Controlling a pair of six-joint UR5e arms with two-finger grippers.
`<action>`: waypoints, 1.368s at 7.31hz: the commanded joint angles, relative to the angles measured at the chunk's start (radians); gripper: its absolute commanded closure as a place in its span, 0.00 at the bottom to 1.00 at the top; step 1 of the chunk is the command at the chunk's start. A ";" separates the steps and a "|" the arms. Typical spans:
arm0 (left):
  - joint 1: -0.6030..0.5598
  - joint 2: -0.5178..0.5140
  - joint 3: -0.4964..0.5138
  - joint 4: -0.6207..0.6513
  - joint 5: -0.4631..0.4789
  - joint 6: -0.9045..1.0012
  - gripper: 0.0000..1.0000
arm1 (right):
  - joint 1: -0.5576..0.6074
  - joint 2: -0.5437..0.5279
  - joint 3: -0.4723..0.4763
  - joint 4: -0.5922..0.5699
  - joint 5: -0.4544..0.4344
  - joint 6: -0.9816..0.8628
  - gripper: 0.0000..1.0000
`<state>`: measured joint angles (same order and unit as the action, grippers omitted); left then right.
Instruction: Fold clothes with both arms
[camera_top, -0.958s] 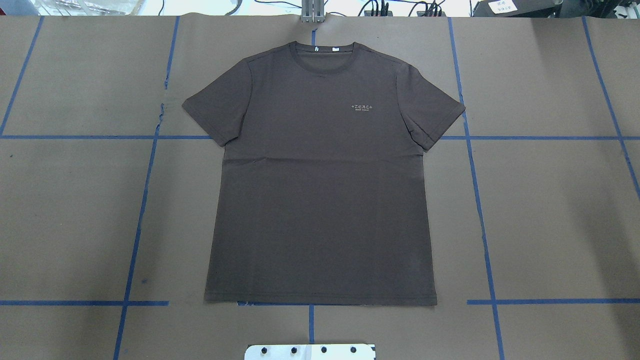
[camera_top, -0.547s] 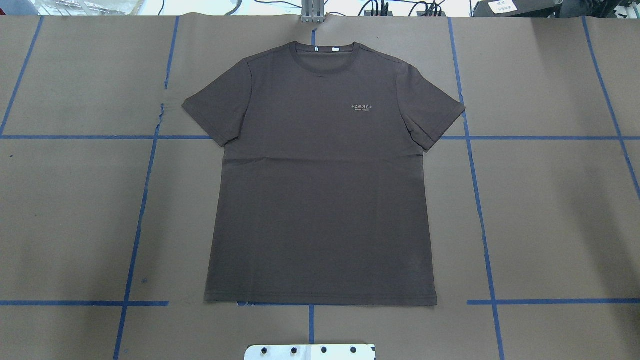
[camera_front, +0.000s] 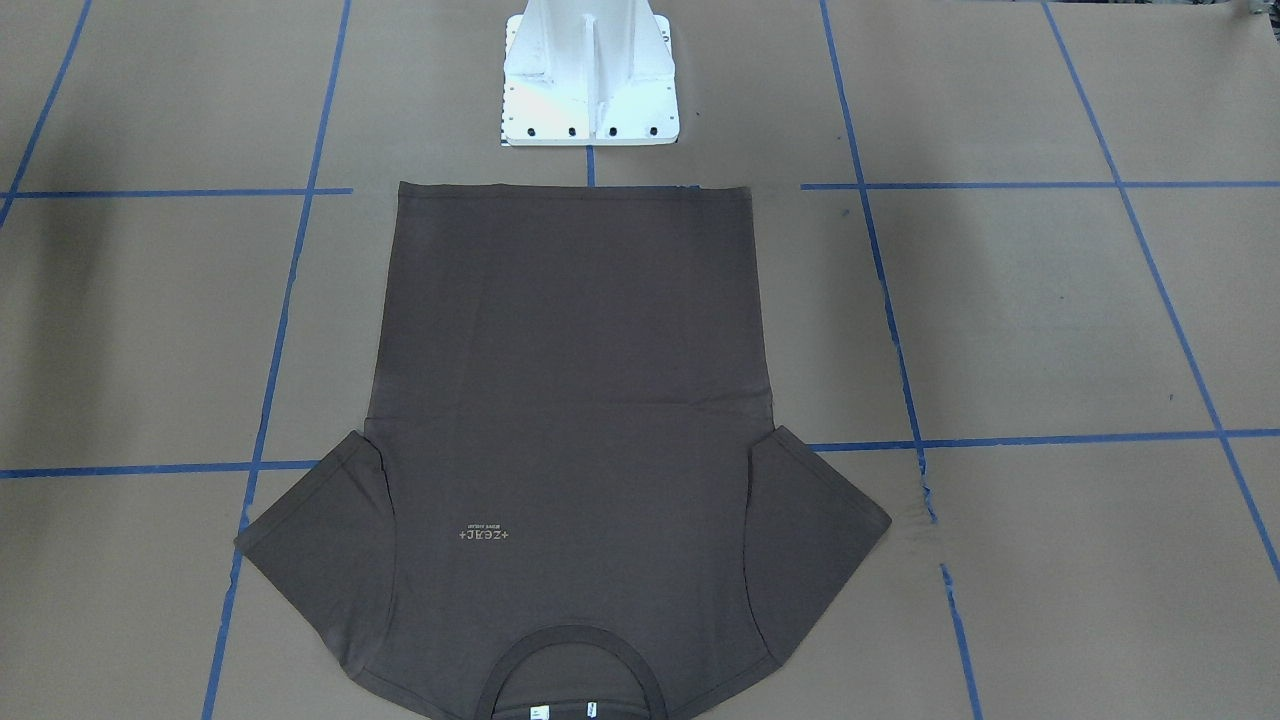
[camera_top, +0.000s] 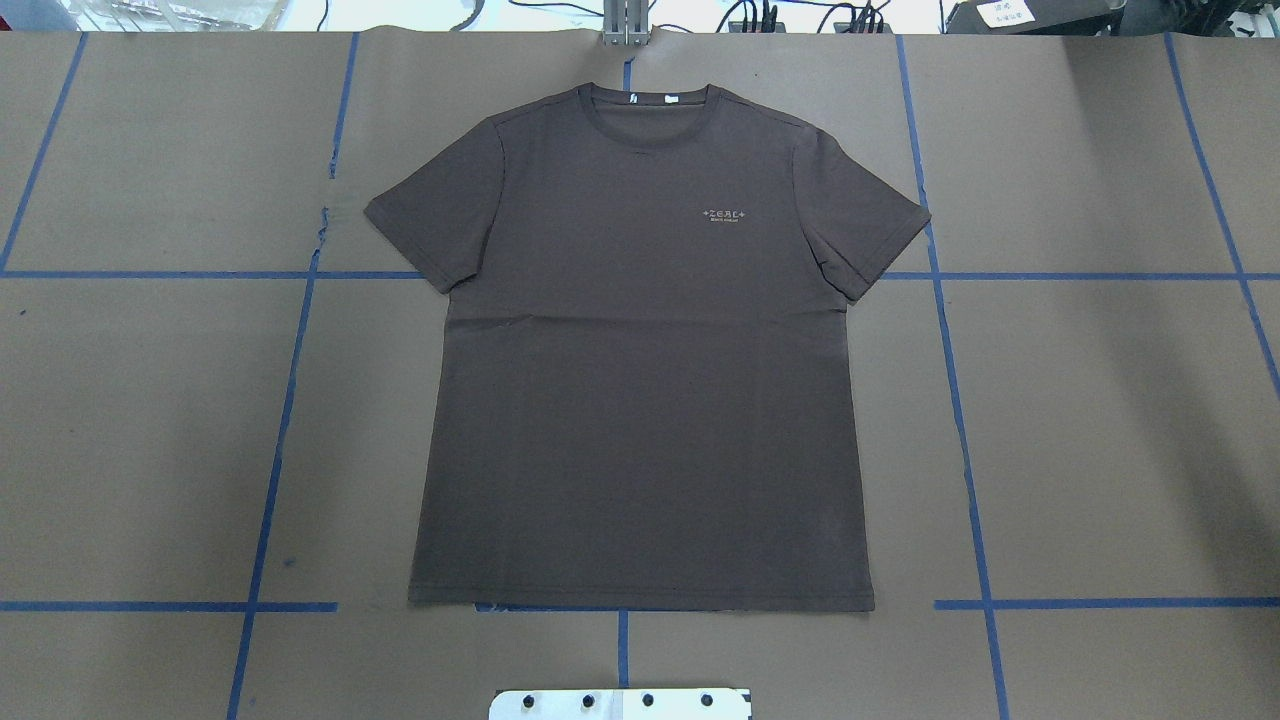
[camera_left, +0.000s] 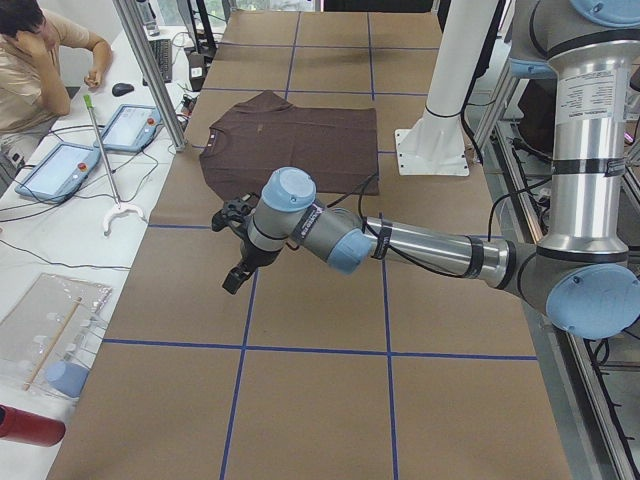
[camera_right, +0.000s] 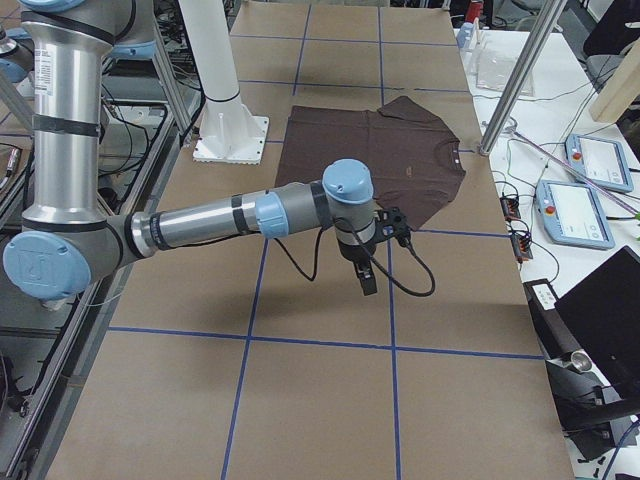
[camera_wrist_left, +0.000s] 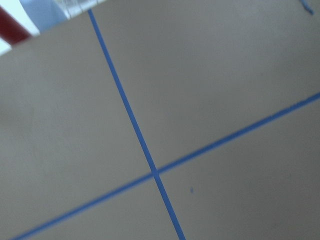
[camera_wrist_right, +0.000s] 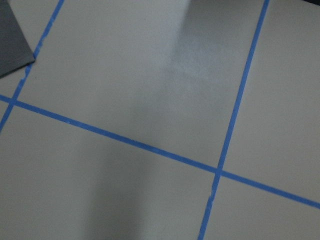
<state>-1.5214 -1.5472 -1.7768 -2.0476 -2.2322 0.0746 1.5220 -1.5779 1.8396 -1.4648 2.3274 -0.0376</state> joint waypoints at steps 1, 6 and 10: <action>0.001 -0.036 0.060 -0.129 0.002 -0.001 0.00 | -0.034 0.150 -0.142 0.124 0.041 0.092 0.00; 0.003 -0.039 0.050 -0.137 -0.015 0.004 0.00 | -0.423 0.318 -0.359 0.656 -0.275 1.026 0.24; 0.003 -0.039 0.050 -0.155 -0.017 0.002 0.00 | -0.634 0.390 -0.451 0.658 -0.536 1.079 0.43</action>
<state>-1.5186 -1.5872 -1.7271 -2.1978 -2.2486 0.0773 0.9259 -1.2345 1.4465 -0.8095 1.8449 1.0392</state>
